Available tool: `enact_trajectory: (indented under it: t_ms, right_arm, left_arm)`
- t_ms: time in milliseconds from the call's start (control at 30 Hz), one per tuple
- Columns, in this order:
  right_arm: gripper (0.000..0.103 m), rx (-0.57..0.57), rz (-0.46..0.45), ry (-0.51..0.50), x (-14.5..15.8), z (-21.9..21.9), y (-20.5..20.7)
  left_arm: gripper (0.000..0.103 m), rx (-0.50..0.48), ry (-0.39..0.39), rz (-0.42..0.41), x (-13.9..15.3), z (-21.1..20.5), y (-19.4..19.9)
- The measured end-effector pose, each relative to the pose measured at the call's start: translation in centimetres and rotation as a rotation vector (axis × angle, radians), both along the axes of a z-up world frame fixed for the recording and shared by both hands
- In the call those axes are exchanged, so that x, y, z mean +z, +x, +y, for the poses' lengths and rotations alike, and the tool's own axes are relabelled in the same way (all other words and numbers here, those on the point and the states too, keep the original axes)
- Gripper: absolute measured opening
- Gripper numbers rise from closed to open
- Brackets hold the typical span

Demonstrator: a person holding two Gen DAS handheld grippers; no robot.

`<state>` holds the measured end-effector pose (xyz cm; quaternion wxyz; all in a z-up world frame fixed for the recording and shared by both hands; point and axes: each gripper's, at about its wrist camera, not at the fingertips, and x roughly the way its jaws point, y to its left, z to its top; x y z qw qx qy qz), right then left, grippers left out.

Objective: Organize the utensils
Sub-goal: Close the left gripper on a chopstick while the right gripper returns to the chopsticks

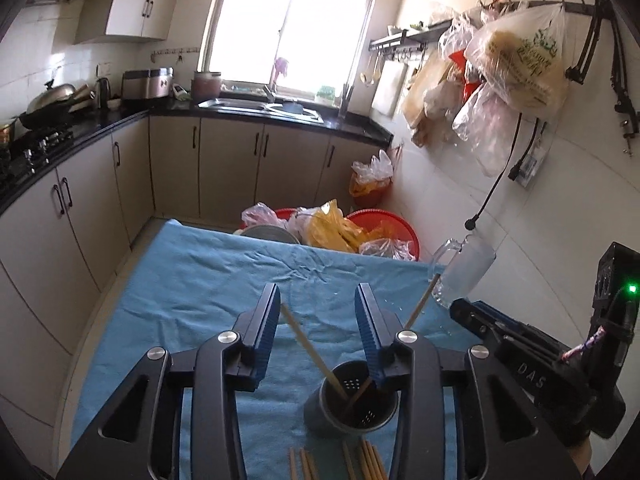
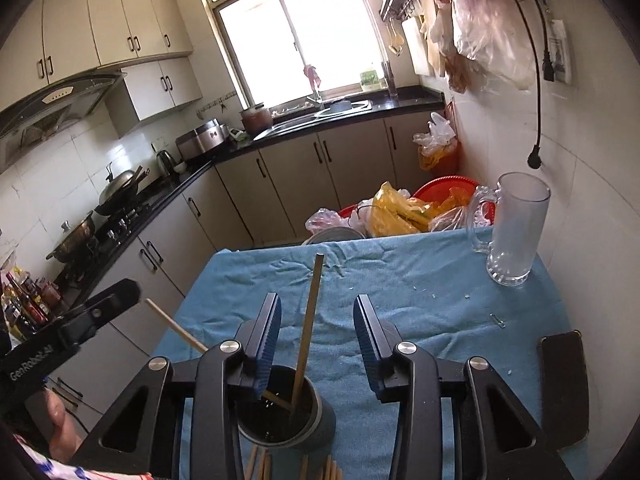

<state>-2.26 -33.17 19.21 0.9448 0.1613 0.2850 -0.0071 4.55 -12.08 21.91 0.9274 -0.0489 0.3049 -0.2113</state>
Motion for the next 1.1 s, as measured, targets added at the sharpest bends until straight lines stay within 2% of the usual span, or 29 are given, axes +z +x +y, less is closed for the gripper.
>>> enact_trajectory:
  t_ms: [167, 300, 400, 500, 533, 567, 633, 733, 900, 967, 1033, 1100]
  right_arm:
    - [0.048, -0.014, -0.012, -0.019, 0.7, 0.0, -3.5]
    - [0.056, -0.007, 0.037, -0.038, -1.4, -0.1, -6.4]
    - [0.056, 0.02, 0.127, -0.053, -5.5, 0.4, -8.5]
    - [0.056, 0.081, 0.241, -0.033, -10.4, 1.3, -9.8]
    - [0.054, 0.097, 0.264, -0.026, -11.6, 1.6, -10.1]
    - [0.046, 0.115, 0.29, -0.021, -12.9, 2.0, -10.4]
    - [0.033, 0.148, 0.343, -0.024, -15.4, 3.1, -11.0]
    - [0.031, 0.162, 0.362, -0.041, -17.1, 3.9, -11.7]
    - [0.031, 0.163, 0.349, -0.073, -17.6, 3.9, -12.0]
    - [0.031, 0.161, 0.345, -0.077, -17.5, 3.8, -12.0]
    - [0.031, 0.162, 0.342, -0.077, -17.6, 3.9, -12.0]
    - [0.031, 0.165, 0.34, -0.077, -17.6, 3.8, -12.1]
  left_arm:
    - [0.043, 0.026, -0.018, -0.044, 1.5, 3.3, -3.4]
    - [0.052, 0.044, -0.034, -0.038, 0.6, 6.3, -6.4]
    - [0.054, 0.058, -0.032, 0.011, -2.2, 8.2, -8.0]
    - [0.054, 0.046, -0.014, 0.122, -7.0, 8.9, -8.7]
    - [0.054, 0.043, -0.011, 0.152, -8.3, 8.8, -8.9]
    - [0.053, 0.03, -0.005, 0.206, -10.3, 8.7, -9.0]
    - [0.035, -0.006, 0.013, 0.269, -13.2, 8.0, -9.3]
    - [0.022, -0.072, 0.068, 0.318, -16.3, 6.3, -9.9]
    - [0.021, -0.164, 0.188, 0.288, -18.9, 3.0, -11.3]
    - [0.017, -0.175, 0.23, 0.283, -19.5, 2.1, -11.5]
    - [0.011, -0.178, 0.247, 0.305, -20.5, 1.6, -11.1]
    - [0.01, -0.17, 0.239, 0.302, -20.5, 1.6, -10.7]
